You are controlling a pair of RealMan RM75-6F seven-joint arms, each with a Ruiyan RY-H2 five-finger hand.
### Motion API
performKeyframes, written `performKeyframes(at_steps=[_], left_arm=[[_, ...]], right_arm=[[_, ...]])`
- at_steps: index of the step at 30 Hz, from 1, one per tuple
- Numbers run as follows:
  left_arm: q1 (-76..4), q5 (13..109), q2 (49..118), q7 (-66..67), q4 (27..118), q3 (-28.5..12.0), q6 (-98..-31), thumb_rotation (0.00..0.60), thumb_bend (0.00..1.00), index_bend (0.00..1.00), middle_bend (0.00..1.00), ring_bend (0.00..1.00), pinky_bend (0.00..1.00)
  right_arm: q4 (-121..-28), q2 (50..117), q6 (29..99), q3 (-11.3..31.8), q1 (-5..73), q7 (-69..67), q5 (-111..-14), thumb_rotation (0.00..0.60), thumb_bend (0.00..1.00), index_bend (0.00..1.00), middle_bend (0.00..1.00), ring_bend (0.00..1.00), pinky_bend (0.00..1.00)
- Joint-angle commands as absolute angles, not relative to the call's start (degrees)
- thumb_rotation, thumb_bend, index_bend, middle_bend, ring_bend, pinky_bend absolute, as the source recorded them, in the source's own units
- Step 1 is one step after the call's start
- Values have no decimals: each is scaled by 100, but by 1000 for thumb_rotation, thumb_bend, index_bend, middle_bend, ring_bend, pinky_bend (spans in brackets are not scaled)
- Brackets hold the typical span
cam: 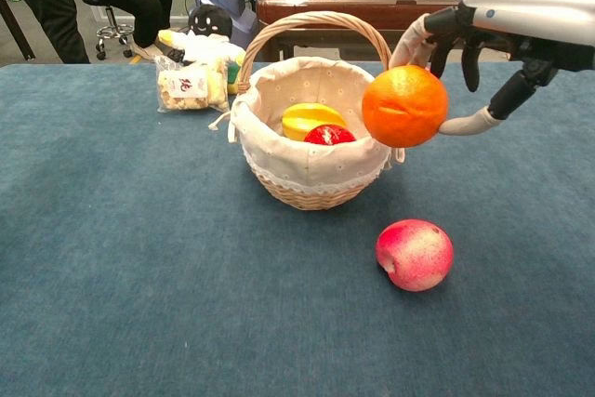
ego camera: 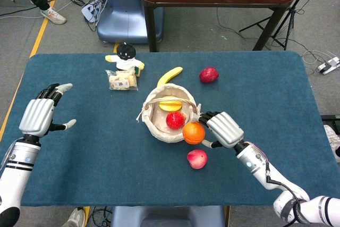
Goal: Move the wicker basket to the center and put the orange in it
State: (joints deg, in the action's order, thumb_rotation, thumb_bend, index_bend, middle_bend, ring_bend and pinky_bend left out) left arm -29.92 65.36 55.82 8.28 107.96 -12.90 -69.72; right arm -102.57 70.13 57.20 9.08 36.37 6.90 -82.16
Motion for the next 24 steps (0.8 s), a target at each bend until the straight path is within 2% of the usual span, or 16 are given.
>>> performKeyframes(at_steps=[1, 3, 7, 10, 18, 24], left_arm=[[-2982, 6538, 5567, 822, 10798, -1301, -6972, 600, 183, 153, 172, 100, 141], [-2967, 6538, 5549, 827, 10801, -1310, -6978, 600, 184, 153, 172, 100, 137], [-2952, 6522, 5505, 871, 10807, -1300, -6943, 600, 183, 153, 169, 97, 129], [-2945, 6501, 5492, 863, 10802, -1310, -6922, 600, 183, 153, 168, 97, 129], [-2920, 6494, 5462, 846, 10782, -1318, -6887, 600, 183, 153, 167, 97, 129], [-2871, 6501, 5429, 776, 10733, -1327, -6903, 600, 183, 153, 166, 97, 129]], right_arm=[[-10199, 7215, 5744, 1003, 3742, 846, -8110, 600, 247, 414, 317, 314, 521], [-10160, 7358, 5706, 1043, 3831, 955, -8049, 600, 247, 371, 280, 266, 514], [-10182, 7445, 5623, 1059, 3946, 1193, -7968, 600, 248, 259, 199, 161, 430], [-10194, 7464, 5526, 1068, 4029, 1301, -7874, 600, 248, 221, 175, 128, 401], [-10318, 7287, 5501, 979, 4051, 1413, -7857, 600, 251, 197, 152, 94, 360], [-10771, 6626, 5887, 743, 3686, 1012, -8285, 600, 253, 197, 160, 99, 360]])
